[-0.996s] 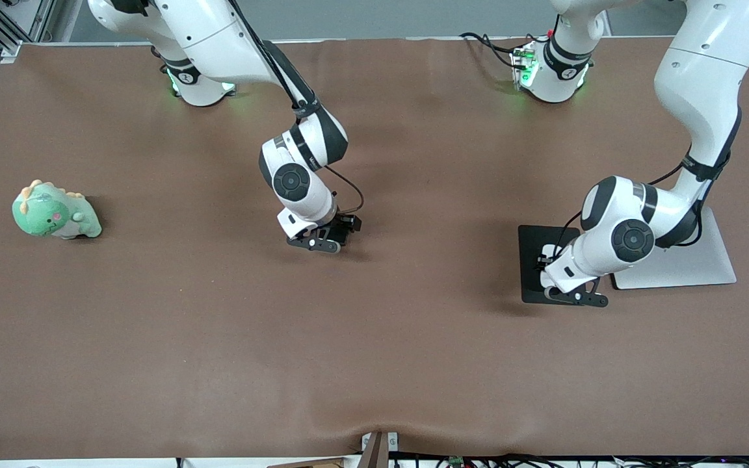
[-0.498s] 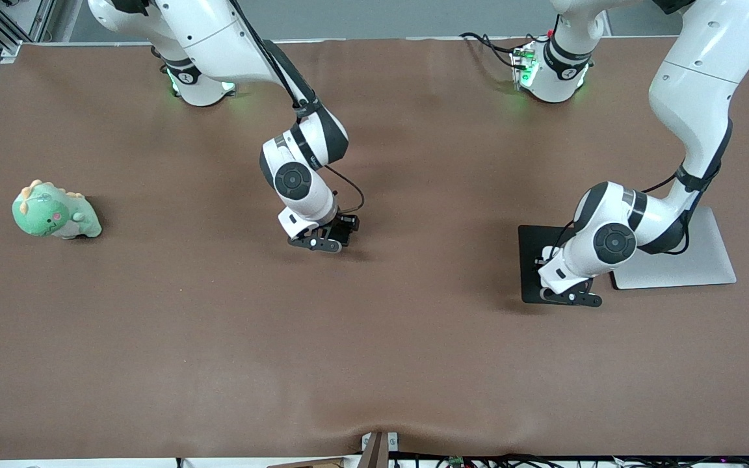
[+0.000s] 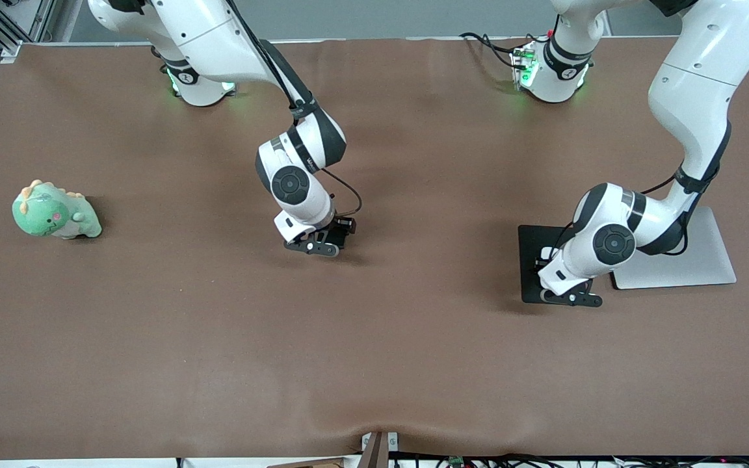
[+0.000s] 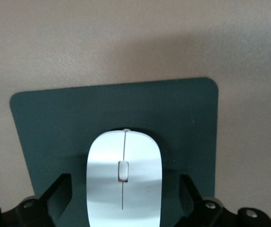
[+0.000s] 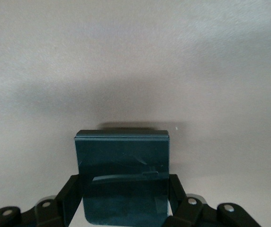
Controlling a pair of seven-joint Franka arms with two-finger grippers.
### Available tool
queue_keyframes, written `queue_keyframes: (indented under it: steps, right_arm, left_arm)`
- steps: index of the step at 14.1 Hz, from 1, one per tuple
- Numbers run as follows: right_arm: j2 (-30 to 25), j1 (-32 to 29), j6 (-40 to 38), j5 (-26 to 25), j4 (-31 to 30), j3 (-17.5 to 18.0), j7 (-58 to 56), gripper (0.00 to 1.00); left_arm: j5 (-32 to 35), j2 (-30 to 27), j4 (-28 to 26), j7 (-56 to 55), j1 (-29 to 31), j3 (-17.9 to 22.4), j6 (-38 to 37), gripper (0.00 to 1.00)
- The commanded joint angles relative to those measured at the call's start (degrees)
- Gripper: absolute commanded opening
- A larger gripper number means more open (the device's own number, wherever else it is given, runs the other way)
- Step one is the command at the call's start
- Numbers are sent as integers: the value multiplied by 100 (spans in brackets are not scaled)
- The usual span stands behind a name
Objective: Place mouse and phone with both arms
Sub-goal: 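Lower the mouse onto the pad while the right gripper lifts the phone, then open the left gripper and withdraw while the right gripper carries the phone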
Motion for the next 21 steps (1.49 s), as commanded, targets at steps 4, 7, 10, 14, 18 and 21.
queue_keyframes:
  steps: [4, 7, 10, 14, 18, 21]
  right_arm:
    - [-633, -643, -843, -87, -105, 41, -203, 0]
    - [-957, -1012, -932, -87, -560, 41, -588, 0]
    - [-1344, -1355, -941, -96, -1140, 33, -1151, 0]
    - [-1705, -1899, -941, -157, -1773, -20, -1749, 0]
    - [-1951, -2453, -924, -560, -2161, -20, -2207, 0]
    - [-2031, -2717, -871, -991, -2451, -38, -2225, 0]
  left_arm:
    - [87, -726, 80, -77, 64, -136, -679, 100]
    - [-211, -885, 422, -85, 64, -215, -1216, 100]
    - [-467, -946, 992, -59, 55, -242, -1944, 100]
    - [-694, -1296, 1311, -6, 47, -233, -2597, 100]
    - [-1187, -1938, 1293, 160, -294, 327, -2956, 100]
    - [-1749, -2264, 1293, 537, -918, 1214, -3071, 100]
